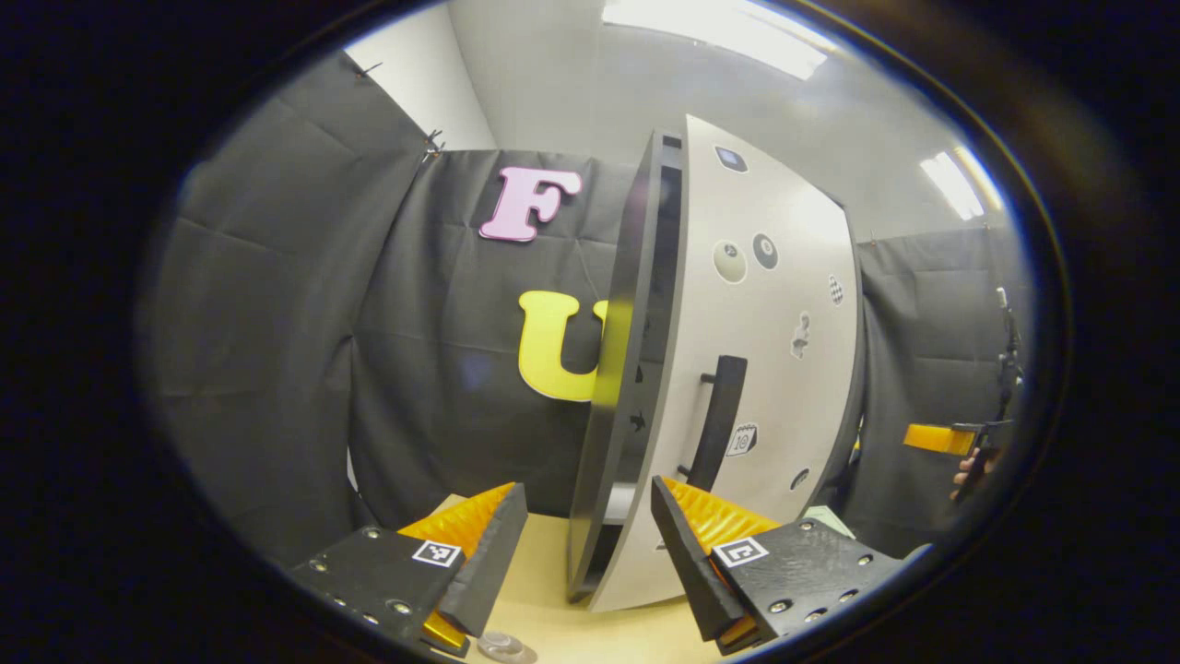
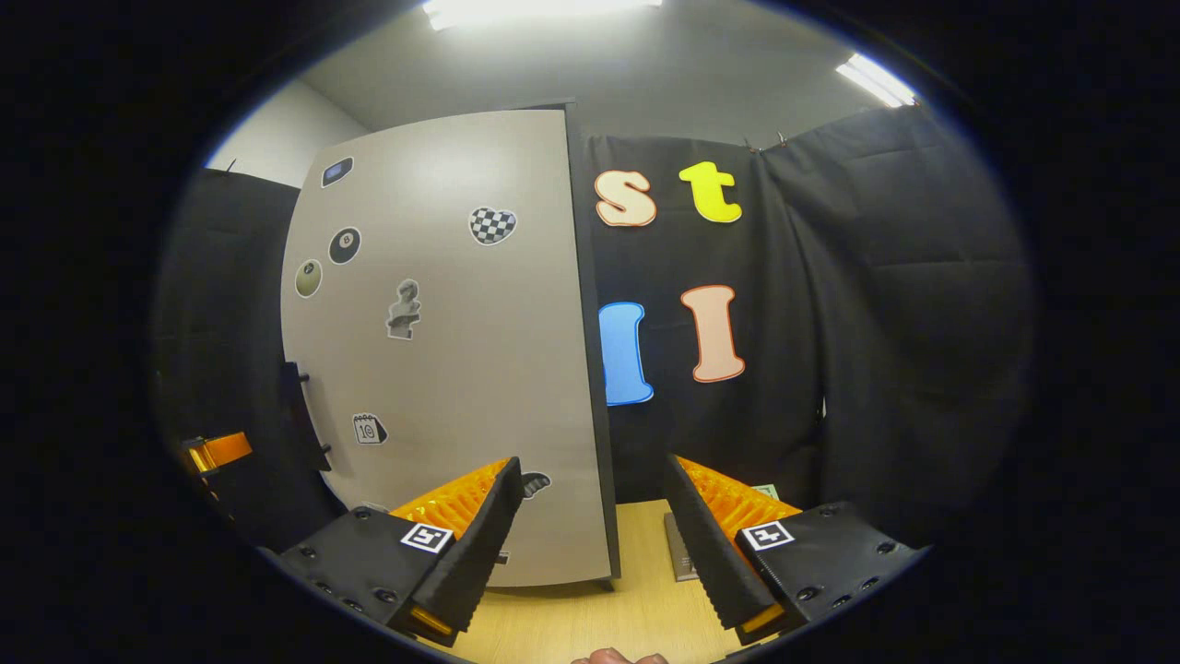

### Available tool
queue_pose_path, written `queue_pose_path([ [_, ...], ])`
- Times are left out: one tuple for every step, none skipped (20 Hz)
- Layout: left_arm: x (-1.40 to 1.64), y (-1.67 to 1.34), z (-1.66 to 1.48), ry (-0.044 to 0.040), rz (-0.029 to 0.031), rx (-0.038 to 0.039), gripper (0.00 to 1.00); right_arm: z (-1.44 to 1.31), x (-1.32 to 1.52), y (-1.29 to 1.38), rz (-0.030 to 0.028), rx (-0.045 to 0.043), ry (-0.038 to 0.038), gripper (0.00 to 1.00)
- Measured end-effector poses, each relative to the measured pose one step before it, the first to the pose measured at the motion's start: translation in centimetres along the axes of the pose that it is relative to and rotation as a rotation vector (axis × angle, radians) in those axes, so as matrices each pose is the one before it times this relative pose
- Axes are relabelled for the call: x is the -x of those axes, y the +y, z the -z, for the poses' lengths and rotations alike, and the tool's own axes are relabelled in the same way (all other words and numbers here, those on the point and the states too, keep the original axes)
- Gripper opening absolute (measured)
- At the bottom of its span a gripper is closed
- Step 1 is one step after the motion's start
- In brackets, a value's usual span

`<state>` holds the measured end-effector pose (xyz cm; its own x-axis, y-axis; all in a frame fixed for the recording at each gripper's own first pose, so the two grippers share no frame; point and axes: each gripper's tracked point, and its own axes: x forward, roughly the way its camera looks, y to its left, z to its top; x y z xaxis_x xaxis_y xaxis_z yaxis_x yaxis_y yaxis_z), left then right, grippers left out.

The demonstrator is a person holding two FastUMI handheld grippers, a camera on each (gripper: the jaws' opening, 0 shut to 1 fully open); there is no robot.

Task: Open the cabinet door with the right hand, grasp the bottle in the cabinet with the left hand and place it on the coaster, then close the cabinet door with the right hand.

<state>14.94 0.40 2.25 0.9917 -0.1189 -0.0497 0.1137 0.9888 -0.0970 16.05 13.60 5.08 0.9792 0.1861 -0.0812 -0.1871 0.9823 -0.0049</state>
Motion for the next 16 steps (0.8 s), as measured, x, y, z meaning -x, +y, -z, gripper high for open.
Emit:
queue_pose_path([
  [-0.046,-0.108,-0.215,-0.00947,-0.00189,-0.00023,0.82,-0.043,0.129,-0.422,-0.00104,-0.00297,0.00038,0.98],
  [-0.039,-0.187,-0.34,-0.01078,0.00025,0.00055,0.82,0.02,0.015,-0.305,-0.00196,-0.00248,0.00288,0.98],
  [-0.007,-0.277,-0.304,-0.01292,0.00333,0.00084,0.85,0.005,0.108,-0.401,-0.00269,-0.00268,0.00265,0.98],
  [0.029,-0.285,-0.434,-0.01433,0.00301,-0.00097,0.85,-0.088,0.049,-0.366,-0.00346,-0.00219,0.00001,0.98],
  [-0.2,-0.276,-0.294,-0.0114,0.00054,-0.00562,0.85,-0.069,0.076,-0.344,-0.00578,-0.00169,-0.00039,0.98],
  [-0.059,-0.19,-0.25,-0.00556,0.00102,-0.01249,0.83,-0.123,0.057,-0.331,-0.00643,-0.00041,0.00044,0.98],
  [-0.276,-0.54,0.022,0.00062,0.01094,-0.01457,0.82,-0.106,0.058,-0.38,-0.00754,0.00045,-0.0036,0.98],
  [-0.159,-0.768,0.016,0.00258,0.02126,-0.01351,0.82,-0.217,0.061,-0.377,-0.00556,0.00136,-0.0067,0.98],
  [-0.097,-0.806,-0.027,0.00221,0.02096,-0.00874,0.83,-0.231,0.059,-0.452,-0.00687,0.00127,-0.00802,0.98],
  [-0.02,-0.657,-0.011,0.00067,0.01212,0.00208,0.82,-0.182,0.055,-0.384,-0.00836,0.00088,-0.00545,0.98],
  [-0.048,-0.535,0.229,0.00495,0.00395,0.01326,0.82,-0.062,0.028,-0.436,-0.00745,0.00076,0.00029,0.98],
  [-0.045,-0.559,0.158,0.00119,0.00206,0.01906,0.83,-0.07,0.04,-0.524,-0.00676,0.00358,-0.00071,0.98],
  [-0.075,-0.297,0.007,-0.00066,-0.0078,0.01778,0.83,-0.108,0.07,-0.438,-0.00996,0.0017,-0.00468,0.98],
  [0.134,-0.17,-0.098,-0.00691,-0.01478,0.01037,0.83,-0.238,0.055,-0.353,-0.01603,0.00224,-0.01037,0.98],
  [0.066,0.014,-0.235,-0.01035,-0.0151,0.00559,0.85,-0.031,0.004,-0.398,-0.01491,0.0017,-0.00667,0.98],
  [0.228,-0.124,-0.389,-0.01486,-0.01609,0.00048,0.85,0.067,-0.011,-0.224,-0.02397,0.0075,-0.00239,0.98],
])
